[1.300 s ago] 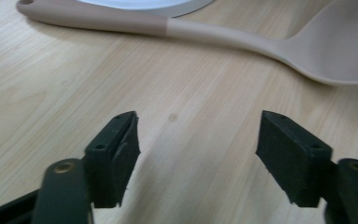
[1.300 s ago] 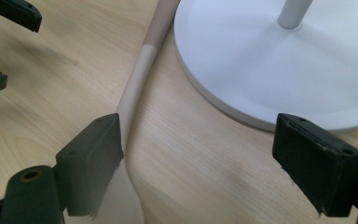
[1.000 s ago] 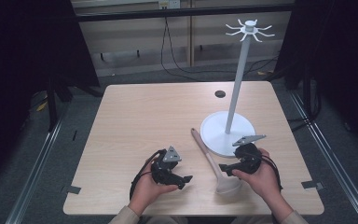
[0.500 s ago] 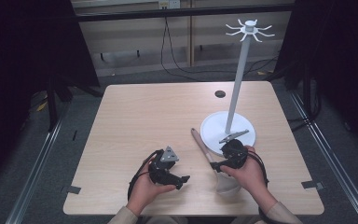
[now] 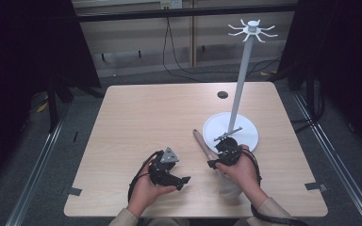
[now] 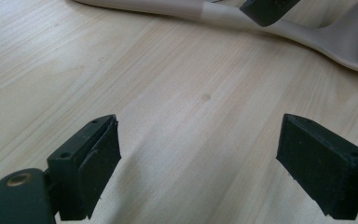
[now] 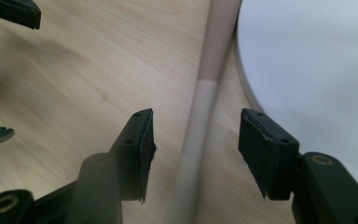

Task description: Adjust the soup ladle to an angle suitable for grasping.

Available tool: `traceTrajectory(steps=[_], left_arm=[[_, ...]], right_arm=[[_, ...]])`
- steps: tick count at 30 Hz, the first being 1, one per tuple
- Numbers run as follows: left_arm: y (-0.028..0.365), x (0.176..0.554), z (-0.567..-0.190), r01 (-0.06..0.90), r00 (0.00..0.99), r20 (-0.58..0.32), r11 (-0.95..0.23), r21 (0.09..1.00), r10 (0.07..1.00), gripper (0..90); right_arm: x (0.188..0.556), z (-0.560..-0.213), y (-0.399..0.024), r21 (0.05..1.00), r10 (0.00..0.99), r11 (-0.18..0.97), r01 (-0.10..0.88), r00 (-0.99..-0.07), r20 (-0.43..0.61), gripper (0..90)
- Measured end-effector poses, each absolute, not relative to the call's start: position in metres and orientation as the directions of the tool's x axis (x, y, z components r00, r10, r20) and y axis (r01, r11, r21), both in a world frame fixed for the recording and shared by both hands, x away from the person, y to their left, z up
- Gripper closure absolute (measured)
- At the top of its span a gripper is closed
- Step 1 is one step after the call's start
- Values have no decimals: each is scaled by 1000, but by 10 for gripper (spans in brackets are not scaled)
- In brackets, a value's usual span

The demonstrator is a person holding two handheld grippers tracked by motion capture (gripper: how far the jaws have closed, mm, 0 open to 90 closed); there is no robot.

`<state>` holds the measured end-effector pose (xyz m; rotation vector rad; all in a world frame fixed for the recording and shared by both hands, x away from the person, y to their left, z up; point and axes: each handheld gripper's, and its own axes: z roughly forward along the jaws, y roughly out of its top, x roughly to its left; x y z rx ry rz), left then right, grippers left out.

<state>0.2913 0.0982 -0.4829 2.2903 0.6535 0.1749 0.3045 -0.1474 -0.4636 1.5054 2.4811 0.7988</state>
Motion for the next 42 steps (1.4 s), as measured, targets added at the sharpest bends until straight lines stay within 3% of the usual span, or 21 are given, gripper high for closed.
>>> traceTrajectory(steps=[26, 28, 30, 37, 38, 42], left_arm=[[99, 292, -483, 403, 862, -67, -597, 693, 503, 138], [100, 293, -483, 402, 862, -68, -597, 694, 502, 138], [100, 293, -484, 401, 861, -66, -592, 699, 505, 138], [100, 293, -483, 405, 859, -68, -593, 696, 507, 138], [100, 293, -483, 400, 862, -65, -594, 698, 504, 138], [101, 293, -483, 404, 857, -65, -589, 700, 511, 138]], right_arm=[[324, -478, -129, 431, 879, 365, 826, -458, 133, 590], [325, -478, -126, 430, 881, 368, 824, -457, 123, 615], [326, -477, -127, 421, 881, 388, 820, -464, 92, 730], [326, -477, -128, 406, 894, 330, 852, -420, 155, 788], [324, -475, -127, 417, 877, 375, 828, -462, 128, 788], [320, -466, -132, 460, 873, 363, 810, -469, 138, 790]])
